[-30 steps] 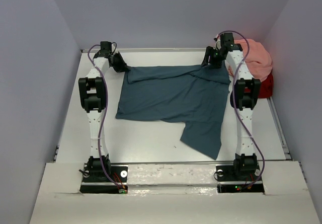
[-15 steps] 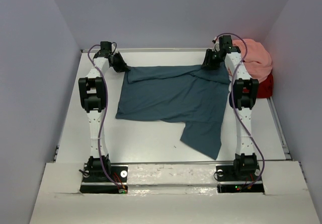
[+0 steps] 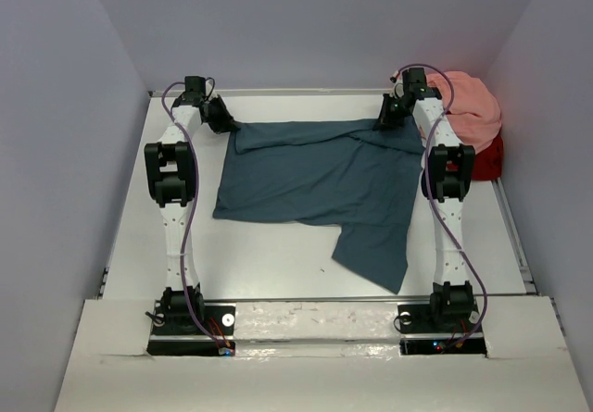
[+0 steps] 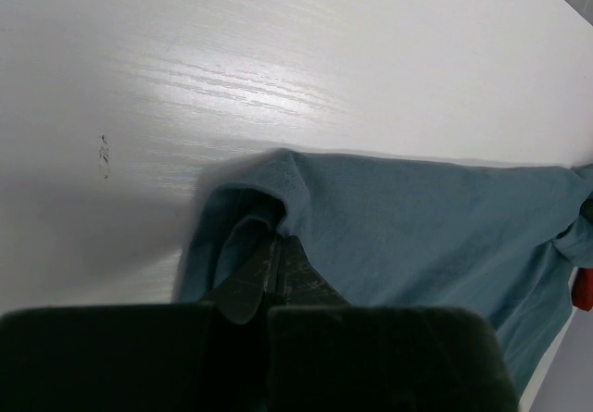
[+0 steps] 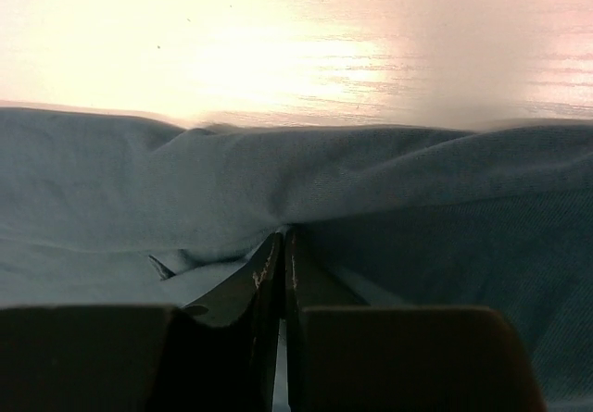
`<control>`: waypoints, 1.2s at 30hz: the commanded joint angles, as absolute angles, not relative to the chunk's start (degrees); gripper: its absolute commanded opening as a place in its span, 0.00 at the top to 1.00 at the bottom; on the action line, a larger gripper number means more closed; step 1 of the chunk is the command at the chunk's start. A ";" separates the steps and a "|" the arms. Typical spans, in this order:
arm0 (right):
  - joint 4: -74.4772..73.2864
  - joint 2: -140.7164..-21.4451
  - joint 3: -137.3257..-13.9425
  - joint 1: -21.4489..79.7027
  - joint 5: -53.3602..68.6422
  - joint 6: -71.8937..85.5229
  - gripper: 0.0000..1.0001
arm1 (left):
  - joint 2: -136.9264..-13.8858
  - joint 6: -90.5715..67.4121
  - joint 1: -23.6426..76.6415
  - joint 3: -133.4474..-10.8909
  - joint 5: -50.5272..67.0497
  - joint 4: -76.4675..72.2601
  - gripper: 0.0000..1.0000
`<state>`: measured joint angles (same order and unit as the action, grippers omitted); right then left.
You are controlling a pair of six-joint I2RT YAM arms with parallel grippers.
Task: Fold and stack the t-shirts
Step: Fold the flattened tshirt in 1/3 of the way
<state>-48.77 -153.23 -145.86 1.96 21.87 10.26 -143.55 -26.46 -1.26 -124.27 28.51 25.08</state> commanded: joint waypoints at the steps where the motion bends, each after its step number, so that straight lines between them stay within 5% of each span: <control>1: -46.76 -152.05 -146.34 1.93 22.32 9.84 0.99 | -142.21 -26.63 -1.76 -124.01 31.02 24.35 1.00; 36: -58.62 -136.50 -129.04 3.60 35.33 13.36 1.00 | -143.53 -28.13 -2.02 -126.21 30.41 22.50 1.00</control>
<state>-55.94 -140.64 -131.76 2.11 33.21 13.69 -143.55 -27.81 -1.72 -124.27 28.51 23.31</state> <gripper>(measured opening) 0.020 0.014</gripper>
